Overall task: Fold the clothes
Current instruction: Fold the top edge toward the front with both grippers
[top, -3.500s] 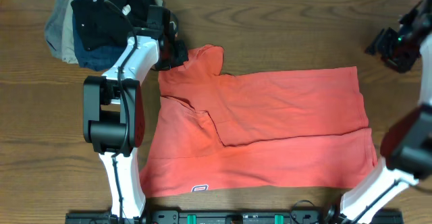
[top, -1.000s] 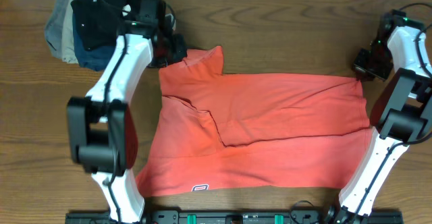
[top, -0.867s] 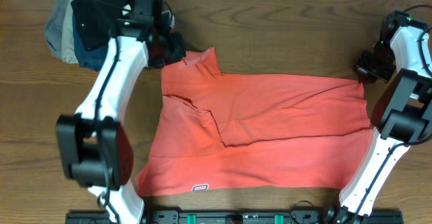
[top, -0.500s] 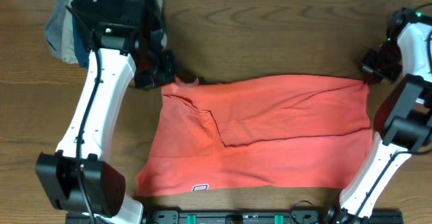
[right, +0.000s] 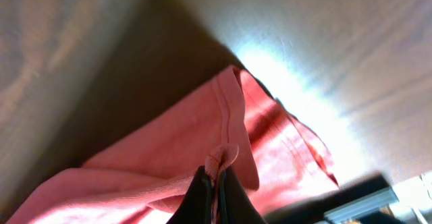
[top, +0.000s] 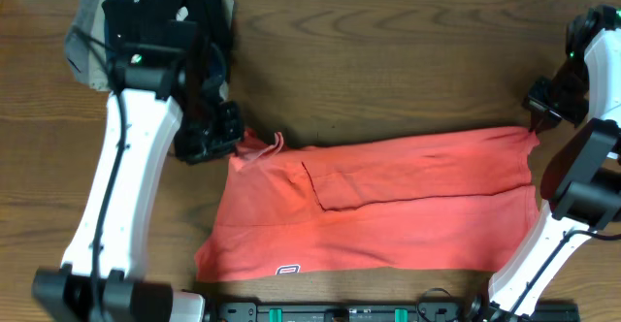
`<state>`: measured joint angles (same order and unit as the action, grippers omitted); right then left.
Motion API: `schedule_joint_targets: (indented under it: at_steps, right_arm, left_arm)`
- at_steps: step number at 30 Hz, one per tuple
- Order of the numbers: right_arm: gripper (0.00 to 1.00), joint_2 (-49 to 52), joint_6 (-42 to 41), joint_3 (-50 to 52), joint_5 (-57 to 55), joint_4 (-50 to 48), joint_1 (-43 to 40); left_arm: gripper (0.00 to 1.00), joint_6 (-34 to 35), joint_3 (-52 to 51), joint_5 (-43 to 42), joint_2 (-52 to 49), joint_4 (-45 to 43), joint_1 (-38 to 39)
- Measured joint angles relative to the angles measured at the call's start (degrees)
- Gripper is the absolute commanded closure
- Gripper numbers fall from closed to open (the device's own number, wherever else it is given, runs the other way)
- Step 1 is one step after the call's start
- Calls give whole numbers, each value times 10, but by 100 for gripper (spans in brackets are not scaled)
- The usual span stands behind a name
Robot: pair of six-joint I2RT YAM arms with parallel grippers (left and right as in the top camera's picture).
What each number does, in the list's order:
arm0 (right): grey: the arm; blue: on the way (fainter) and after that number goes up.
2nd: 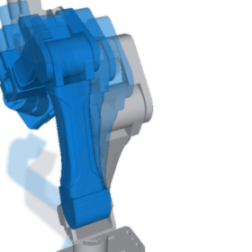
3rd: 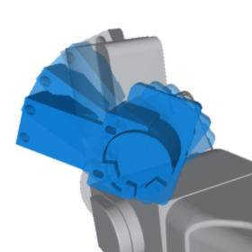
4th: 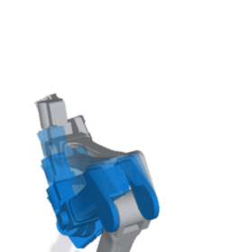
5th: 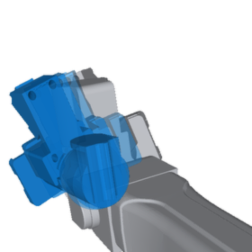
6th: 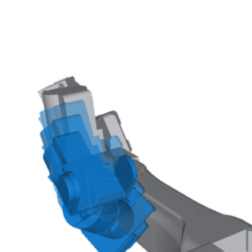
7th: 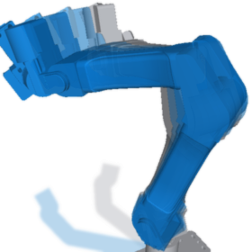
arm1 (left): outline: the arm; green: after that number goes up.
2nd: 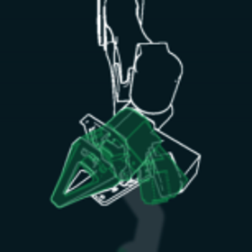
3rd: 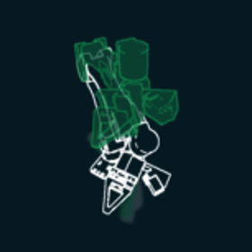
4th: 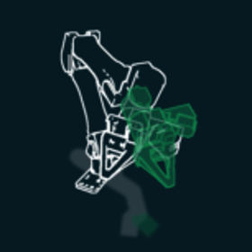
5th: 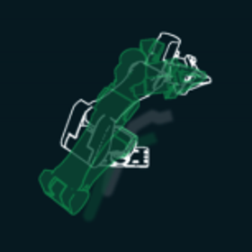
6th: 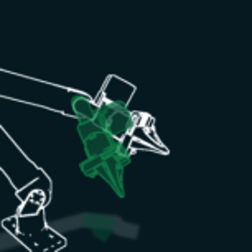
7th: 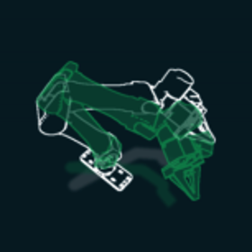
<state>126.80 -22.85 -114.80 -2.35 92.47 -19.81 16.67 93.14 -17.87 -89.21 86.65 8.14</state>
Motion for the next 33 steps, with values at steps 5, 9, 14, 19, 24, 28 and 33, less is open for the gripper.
schedule_joint_targets:
  at_steps: [5, 9, 14, 19, 24, 28, 33]
  right_arm:
    - [99, -34, -13, 4, 0, 28, -3]
    - [99, -94, -24, 33, -8, 26, -3]
    - [99, -191, -42, 122, -29, -7, -3]
    - [99, -257, -48, 233, -38, -51, -5]
    - [99, -280, -51, 309, -41, -71, -7]
    - [99, -281, -52, 340, -42, -73, -10]
    - [99, -281, -55, 349, -56, -81, -25]
  left_arm:
    - [94, 0, -37, 5, 60, -1, 0]
    - [94, 0, -96, 7, 88, -15, 0]
    - [94, 1, -185, 11, 103, -47, 0]
    - [94, 3, -244, 14, 103, -57, 0]
    - [94, 8, -276, 14, 108, -57, 0]
    - [94, 16, -316, 14, 143, -60, 0]
    - [94, 30, -376, 14, 203, -63, 0]
